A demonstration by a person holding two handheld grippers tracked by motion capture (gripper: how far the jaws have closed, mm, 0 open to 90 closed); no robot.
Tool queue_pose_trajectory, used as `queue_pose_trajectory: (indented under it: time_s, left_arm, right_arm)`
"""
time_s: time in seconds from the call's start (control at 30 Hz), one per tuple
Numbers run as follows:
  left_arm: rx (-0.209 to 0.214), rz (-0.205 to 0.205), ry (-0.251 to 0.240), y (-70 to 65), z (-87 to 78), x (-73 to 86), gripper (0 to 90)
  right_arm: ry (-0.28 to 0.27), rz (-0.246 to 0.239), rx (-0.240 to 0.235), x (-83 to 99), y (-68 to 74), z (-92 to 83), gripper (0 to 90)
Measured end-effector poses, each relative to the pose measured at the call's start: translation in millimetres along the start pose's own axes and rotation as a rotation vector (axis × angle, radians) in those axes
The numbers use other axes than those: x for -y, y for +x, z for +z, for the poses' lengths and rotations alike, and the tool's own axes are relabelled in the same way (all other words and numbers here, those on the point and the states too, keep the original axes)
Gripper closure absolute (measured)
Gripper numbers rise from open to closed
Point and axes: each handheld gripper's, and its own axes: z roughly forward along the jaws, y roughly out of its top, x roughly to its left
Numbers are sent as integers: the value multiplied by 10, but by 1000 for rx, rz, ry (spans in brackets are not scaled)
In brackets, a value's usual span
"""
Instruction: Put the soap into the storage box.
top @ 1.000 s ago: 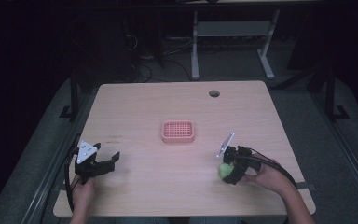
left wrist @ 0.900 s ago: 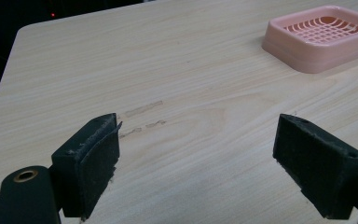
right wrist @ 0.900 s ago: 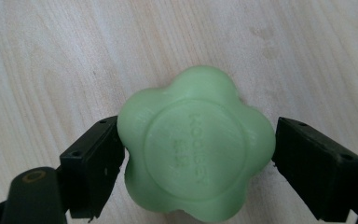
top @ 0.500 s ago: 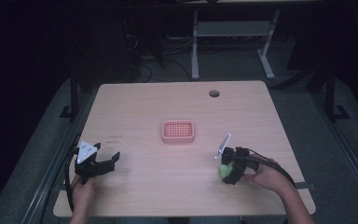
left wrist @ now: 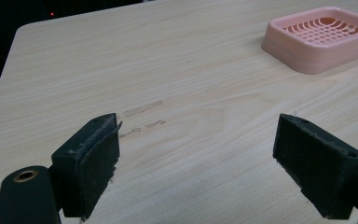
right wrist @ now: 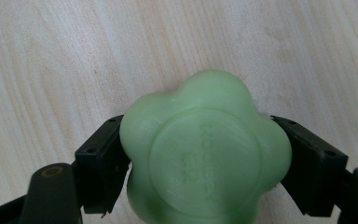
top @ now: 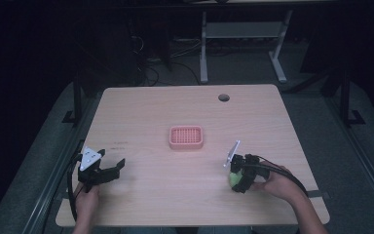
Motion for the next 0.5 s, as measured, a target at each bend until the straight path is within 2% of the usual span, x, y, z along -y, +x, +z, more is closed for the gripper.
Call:
queue_pose_trajectory:
  time_s: [0.5]
  left_arm:
    - [-1,1,1,5,-7,-1,142]
  right_arm:
    - [6,-5,-5,-5,-5,-4,242]
